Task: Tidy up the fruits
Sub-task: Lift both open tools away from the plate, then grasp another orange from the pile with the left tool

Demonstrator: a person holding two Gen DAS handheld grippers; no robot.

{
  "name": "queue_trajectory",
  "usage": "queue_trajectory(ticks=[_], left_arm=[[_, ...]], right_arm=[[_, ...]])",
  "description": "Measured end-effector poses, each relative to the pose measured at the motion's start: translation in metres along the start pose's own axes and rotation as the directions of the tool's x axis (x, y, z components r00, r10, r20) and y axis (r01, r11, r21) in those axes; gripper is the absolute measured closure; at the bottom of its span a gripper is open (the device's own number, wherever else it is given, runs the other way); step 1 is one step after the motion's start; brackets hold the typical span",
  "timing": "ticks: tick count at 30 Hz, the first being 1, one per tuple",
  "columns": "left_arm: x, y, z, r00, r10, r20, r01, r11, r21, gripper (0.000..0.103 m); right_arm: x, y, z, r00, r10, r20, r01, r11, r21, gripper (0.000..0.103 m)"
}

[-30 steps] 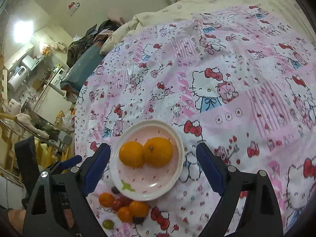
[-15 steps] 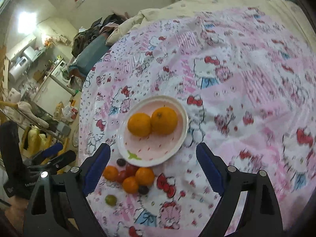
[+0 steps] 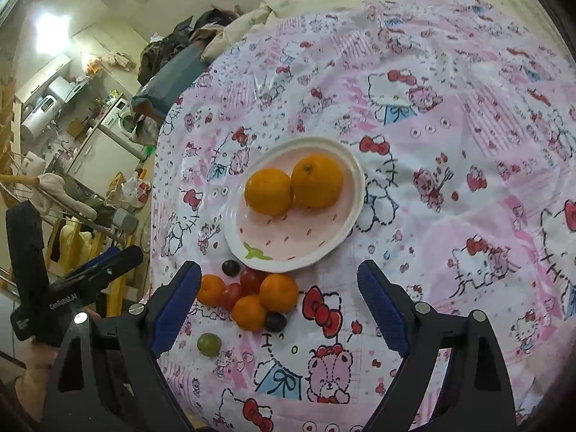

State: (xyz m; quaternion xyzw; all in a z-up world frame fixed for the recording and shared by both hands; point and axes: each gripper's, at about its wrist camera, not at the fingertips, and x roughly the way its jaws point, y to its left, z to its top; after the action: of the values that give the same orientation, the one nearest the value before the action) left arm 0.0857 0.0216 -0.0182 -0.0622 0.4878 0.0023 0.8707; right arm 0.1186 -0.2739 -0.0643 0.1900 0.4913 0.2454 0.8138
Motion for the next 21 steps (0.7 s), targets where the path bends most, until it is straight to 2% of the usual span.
queue_trajectory(ticks=[7,11,13,15,17,18,19,21], left_arm=[[0.019,0.004,-0.007,0.996,-0.007,-0.090,0.005,1.000,-0.021,0.001],[0.035,0.008,-0.014,0.985,-0.005,-0.171,-0.003,0.999,-0.046,0.003],[0.048,0.010,-0.018,0.974,-0.008,-0.228,-0.006,0.998,-0.058,0.008],[0.062,0.011,-0.023,0.961,-0.004,-0.277,-0.014,0.998,-0.064,0.018],[0.077,0.008,-0.029,0.946,-0.001,-0.325,-0.022,0.998,-0.067,0.021],[0.083,0.008,-0.031,0.940,-0.008,-0.341,-0.018,0.997,-0.074,0.028],[0.088,0.007,-0.032,0.934,-0.022,-0.356,-0.010,0.996,-0.087,0.032],[0.092,0.009,-0.032,0.931,-0.041,-0.364,-0.005,0.992,-0.123,0.033]], right_arm=[[0.007,-0.012,0.001,0.999,-0.031,-0.024,0.032,0.998,0.045,0.012],[0.009,-0.015,0.003,0.999,-0.038,-0.028,0.039,0.997,0.062,0.012],[0.008,-0.016,0.002,0.999,-0.041,-0.029,0.043,0.997,0.069,0.012],[0.009,-0.018,0.002,0.999,-0.042,-0.033,0.044,0.996,0.075,0.012],[0.009,-0.019,0.001,0.998,-0.044,-0.040,0.047,0.996,0.075,0.012],[0.009,-0.020,0.001,0.998,-0.044,-0.041,0.047,0.996,0.077,0.012],[0.009,-0.021,0.001,0.998,-0.043,-0.042,0.047,0.996,0.081,0.012],[0.008,-0.022,0.002,0.999,-0.032,-0.041,0.036,0.995,0.092,0.012]])
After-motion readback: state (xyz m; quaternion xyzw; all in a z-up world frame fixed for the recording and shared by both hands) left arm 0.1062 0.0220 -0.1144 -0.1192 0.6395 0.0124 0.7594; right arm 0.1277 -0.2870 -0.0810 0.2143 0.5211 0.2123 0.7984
